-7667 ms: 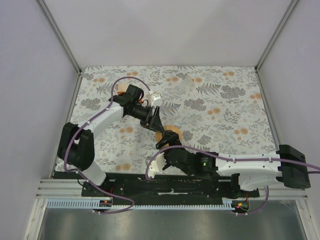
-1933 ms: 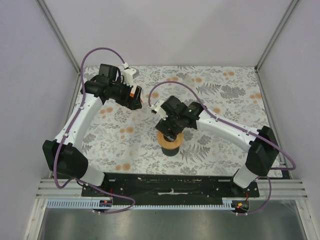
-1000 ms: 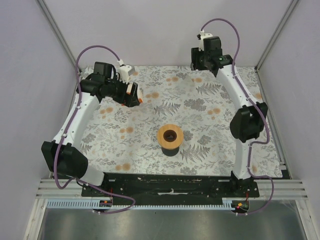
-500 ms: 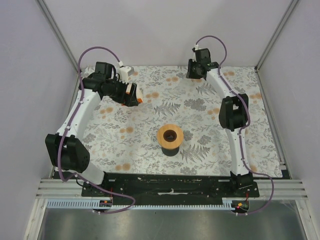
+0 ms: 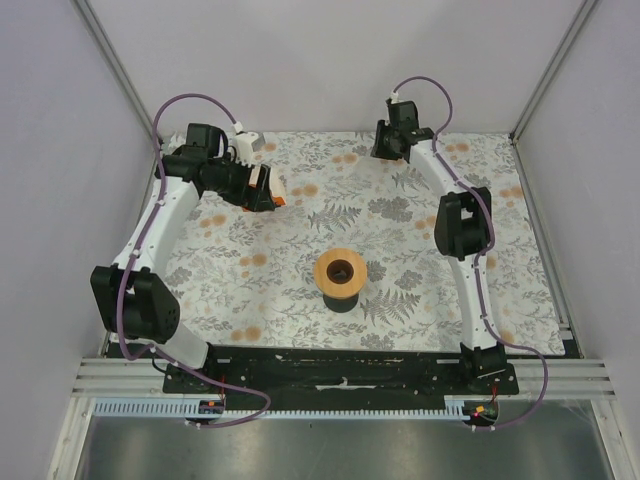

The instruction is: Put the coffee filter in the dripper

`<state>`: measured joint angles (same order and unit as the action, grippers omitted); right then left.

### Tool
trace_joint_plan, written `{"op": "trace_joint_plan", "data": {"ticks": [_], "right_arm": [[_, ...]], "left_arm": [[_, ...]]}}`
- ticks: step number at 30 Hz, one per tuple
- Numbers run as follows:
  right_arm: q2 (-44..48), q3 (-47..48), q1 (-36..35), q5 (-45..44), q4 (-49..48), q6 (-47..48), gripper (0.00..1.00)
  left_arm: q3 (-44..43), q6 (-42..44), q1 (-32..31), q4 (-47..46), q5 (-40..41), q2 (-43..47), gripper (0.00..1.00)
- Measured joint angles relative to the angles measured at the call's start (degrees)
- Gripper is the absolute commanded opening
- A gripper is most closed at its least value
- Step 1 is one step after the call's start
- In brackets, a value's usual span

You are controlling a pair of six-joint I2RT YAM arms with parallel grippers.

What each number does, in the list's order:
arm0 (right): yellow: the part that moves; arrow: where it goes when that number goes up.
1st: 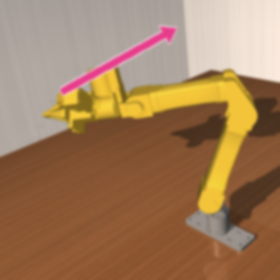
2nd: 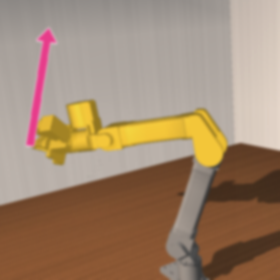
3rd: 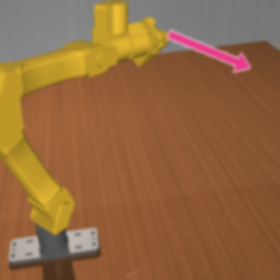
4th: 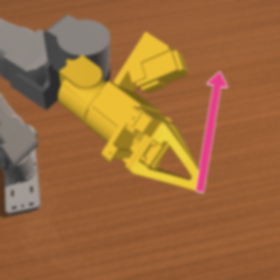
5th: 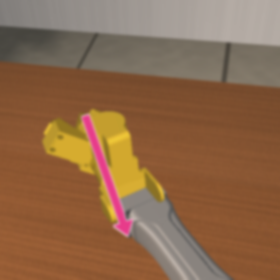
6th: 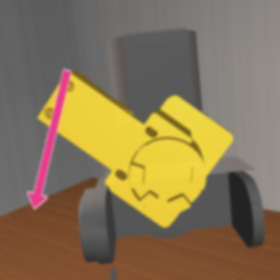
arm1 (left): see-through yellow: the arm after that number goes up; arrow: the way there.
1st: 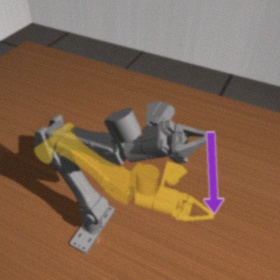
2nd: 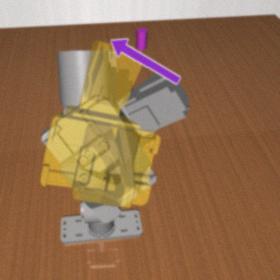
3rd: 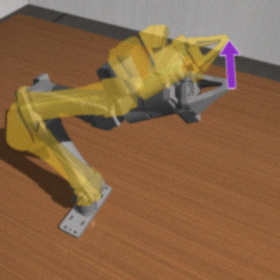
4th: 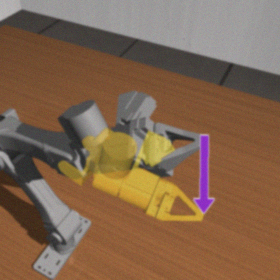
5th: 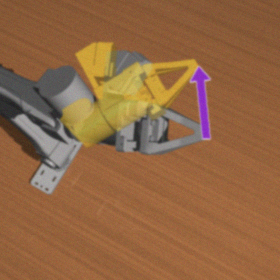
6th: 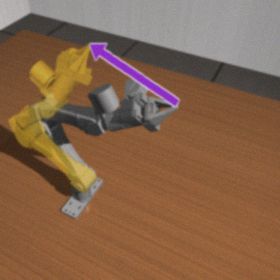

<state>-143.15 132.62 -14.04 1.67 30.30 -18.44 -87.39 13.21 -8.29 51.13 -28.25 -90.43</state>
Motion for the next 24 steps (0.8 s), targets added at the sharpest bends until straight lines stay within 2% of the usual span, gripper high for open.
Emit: {"op": "trace_joint_plan", "data": {"ticks": [9,12,15,16,17,18,19,20,24], "right_arm": [[-2.01,3.37,-1.55,-3.45,1.92,3.04,0.38],[-2.01,3.82,-2.91,-5.31,2.82,5.07,0.30],[-2.01,4.26,-3.91,-6.01,4.07,6.56,0.26],[-2.01,4.37,-4.24,-6.12,4.57,7.17,0.20],[-1.99,4.39,-4.42,-6.27,4.83,7.72,0.18],[-1.90,4.33,-4.57,-6.62,4.87,8.41,0.11],[-1.42,3.61,-4.68,-7.10,4.79,9.27,0.09],[-0.74,2.60,-4.72,-7.48,4.81,9.88,0.02],[5.55,-7.19,-4.72,-8.35,4.39,11.52,0.00]], "left_arm": [[-0.11,0.00,0.24,-0.02,-0.83,0.00,0.89],[-0.11,0.00,0.24,0.00,-0.87,0.00,0.89],[-0.11,0.00,0.24,0.02,-0.87,0.00,0.89],[-0.11,0.00,0.24,0.04,-0.87,0.02,0.89],[-0.11,0.00,0.24,0.04,-0.87,0.04,0.89],[-0.11,0.00,0.24,0.13,-0.87,0.07,0.89],[-0.11,0.00,0.24,0.22,-0.87,0.09,0.89],[-0.11,0.00,0.24,0.31,-0.87,0.15,0.89],[-0.11,0.00,0.24,0.98,-0.90,0.72,0.89]]}}
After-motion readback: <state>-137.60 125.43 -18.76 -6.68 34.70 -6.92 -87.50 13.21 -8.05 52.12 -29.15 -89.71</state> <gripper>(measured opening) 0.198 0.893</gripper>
